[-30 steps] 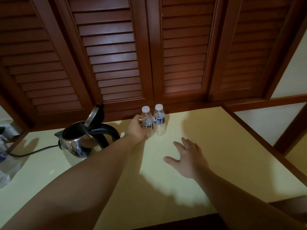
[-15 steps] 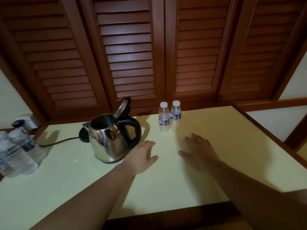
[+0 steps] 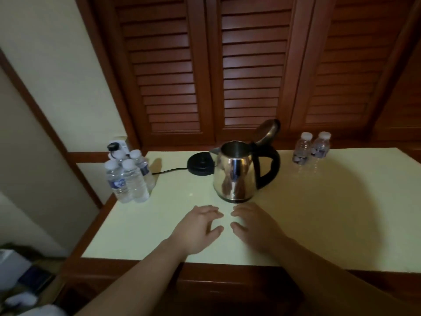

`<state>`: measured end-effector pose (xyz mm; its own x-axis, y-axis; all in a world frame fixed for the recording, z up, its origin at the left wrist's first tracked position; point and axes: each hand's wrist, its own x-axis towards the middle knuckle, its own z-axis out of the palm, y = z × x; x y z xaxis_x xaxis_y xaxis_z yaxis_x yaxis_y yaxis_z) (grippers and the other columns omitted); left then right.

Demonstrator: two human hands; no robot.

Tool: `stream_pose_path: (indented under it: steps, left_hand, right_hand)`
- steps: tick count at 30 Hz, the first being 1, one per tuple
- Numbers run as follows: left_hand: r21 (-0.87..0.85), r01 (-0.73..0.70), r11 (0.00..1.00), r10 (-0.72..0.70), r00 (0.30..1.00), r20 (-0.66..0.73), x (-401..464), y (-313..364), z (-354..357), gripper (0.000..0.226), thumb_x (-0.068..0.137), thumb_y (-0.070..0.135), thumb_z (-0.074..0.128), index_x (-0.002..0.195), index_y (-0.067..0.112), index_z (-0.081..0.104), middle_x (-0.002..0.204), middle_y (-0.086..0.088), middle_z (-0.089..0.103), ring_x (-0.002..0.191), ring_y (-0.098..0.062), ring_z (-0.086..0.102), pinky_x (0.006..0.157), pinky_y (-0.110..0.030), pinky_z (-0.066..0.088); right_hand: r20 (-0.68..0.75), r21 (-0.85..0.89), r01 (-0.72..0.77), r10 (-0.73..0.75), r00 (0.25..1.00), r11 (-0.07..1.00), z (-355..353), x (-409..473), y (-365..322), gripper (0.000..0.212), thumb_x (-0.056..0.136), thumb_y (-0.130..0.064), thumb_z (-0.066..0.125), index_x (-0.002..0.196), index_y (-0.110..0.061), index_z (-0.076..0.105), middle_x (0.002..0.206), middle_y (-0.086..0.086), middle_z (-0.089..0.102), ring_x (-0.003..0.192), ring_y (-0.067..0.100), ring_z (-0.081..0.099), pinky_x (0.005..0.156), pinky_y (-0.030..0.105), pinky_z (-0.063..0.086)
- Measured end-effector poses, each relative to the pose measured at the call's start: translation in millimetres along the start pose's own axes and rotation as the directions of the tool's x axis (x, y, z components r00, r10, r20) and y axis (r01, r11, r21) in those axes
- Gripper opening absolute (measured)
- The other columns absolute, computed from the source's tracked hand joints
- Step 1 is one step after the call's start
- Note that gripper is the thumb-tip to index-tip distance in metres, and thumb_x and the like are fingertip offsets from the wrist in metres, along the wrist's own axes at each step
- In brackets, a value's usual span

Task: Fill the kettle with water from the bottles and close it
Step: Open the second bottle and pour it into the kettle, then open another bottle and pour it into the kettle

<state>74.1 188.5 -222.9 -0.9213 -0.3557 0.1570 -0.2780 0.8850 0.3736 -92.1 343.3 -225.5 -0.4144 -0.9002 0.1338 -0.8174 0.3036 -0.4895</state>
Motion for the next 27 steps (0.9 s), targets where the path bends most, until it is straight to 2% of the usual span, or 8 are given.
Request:
stream_pose_path:
  steps: [1,6,11,16,19,23,25,27]
  left_hand:
    - [0.005,0.028,1.000,-0.028,1.000,-0.009,-10.8,-13.4,-7.2,0.049,0.099,0.056,0.053,0.142,0.034,0.060,0.154,0.010,0.051,0.145,-0.007,0.040,0.124,-0.037,0.027]
    - [-0.040,0.163,0.986,-0.165,0.984,-0.064,-51.1,-71.8,-35.6,0.055,0.094,0.058,0.061,0.144,0.034,0.059,0.156,0.010,0.049,0.147,-0.009,0.037,0.123,-0.025,0.025]
    - [-0.072,0.218,0.973,-0.224,0.971,-0.088,-75.6,-113.4,-57.8,0.053,0.094,0.055,0.064,0.142,0.032,0.061,0.155,0.011,0.049,0.146,-0.006,0.037,0.118,-0.018,0.023]
    - [-0.129,0.251,0.959,-0.272,0.944,-0.189,-84.2,-137.9,-72.9,0.035,0.091,0.044,0.072,0.123,0.029,0.073,0.132,0.013,0.065,0.124,-0.002,0.056,0.110,-0.029,0.045]
    - [-0.226,0.347,0.910,-0.407,0.852,-0.330,-87.1,-148.2,-83.5,0.024,0.087,0.046,0.075,0.104,0.029,0.076,0.107,0.016,0.069,0.098,-0.001,0.063,0.087,-0.026,0.054]
    - [-0.422,0.488,0.764,-0.637,0.674,-0.375,-87.2,-154.4,-104.4,0.019,0.084,0.043,0.078,0.086,0.031,0.063,0.093,0.011,0.066,0.086,-0.005,0.063,0.064,-0.015,0.043]
    - [-0.508,0.506,0.697,-0.704,0.619,-0.348,-84.9,-158.3,-111.5,0.024,0.084,0.038,0.081,0.089,0.029,0.059,0.094,0.011,0.066,0.088,-0.006,0.063,0.065,-0.014,0.041]
    - [-0.597,0.475,0.647,-0.729,0.616,-0.300,-80.5,-163.5,-116.0,0.033,0.084,0.036,0.082,0.107,0.025,0.061,0.107,0.011,0.068,0.099,-0.009,0.065,0.080,-0.019,0.046]
  right_hand:
    - [0.024,-0.007,0.007,-0.007,1.000,1.000,8.2,5.8,-12.9,0.045,0.096,-0.044,0.059,0.137,-0.026,0.062,0.148,-0.010,0.052,0.139,0.007,0.040,0.121,0.030,0.028]
    - [0.088,-0.021,0.028,-0.026,0.996,0.999,37.7,31.5,-67.4,0.062,0.100,-0.051,0.053,0.156,-0.027,0.042,0.167,-0.006,0.029,0.154,0.011,0.019,0.124,0.031,0.011]
    - [0.041,-0.126,0.012,-0.007,0.999,0.992,50.6,37.8,-78.3,0.060,0.101,-0.057,0.049,0.154,-0.029,0.046,0.167,-0.006,0.031,0.153,0.011,0.023,0.124,0.031,0.012]
    - [0.036,-0.086,0.006,-0.003,0.999,0.996,52.6,36.7,-69.9,0.059,0.099,-0.059,0.053,0.152,-0.036,0.047,0.165,-0.012,0.032,0.152,0.009,0.026,0.124,0.030,0.014]
    - [0.033,-0.073,-0.019,0.022,0.999,0.997,52.9,37.4,-70.6,0.059,0.098,-0.060,0.055,0.151,-0.037,0.048,0.164,-0.015,0.033,0.151,0.008,0.027,0.122,0.028,0.014]
    - [0.014,-0.061,-0.033,0.034,0.999,0.998,53.3,36.8,-69.3,0.057,0.096,-0.058,0.058,0.149,-0.037,0.051,0.162,-0.016,0.037,0.149,0.007,0.030,0.118,0.024,0.015]
    - [0.010,-0.055,-0.033,0.034,0.999,0.998,54.5,37.4,-67.9,0.057,0.096,-0.059,0.058,0.147,-0.037,0.053,0.161,-0.016,0.037,0.149,0.007,0.031,0.120,0.026,0.017]
    - [0.015,-0.048,-0.034,0.034,0.999,0.998,55.1,37.4,-66.3,0.057,0.095,-0.059,0.058,0.147,-0.037,0.053,0.161,-0.016,0.038,0.148,0.007,0.032,0.122,0.029,0.019]
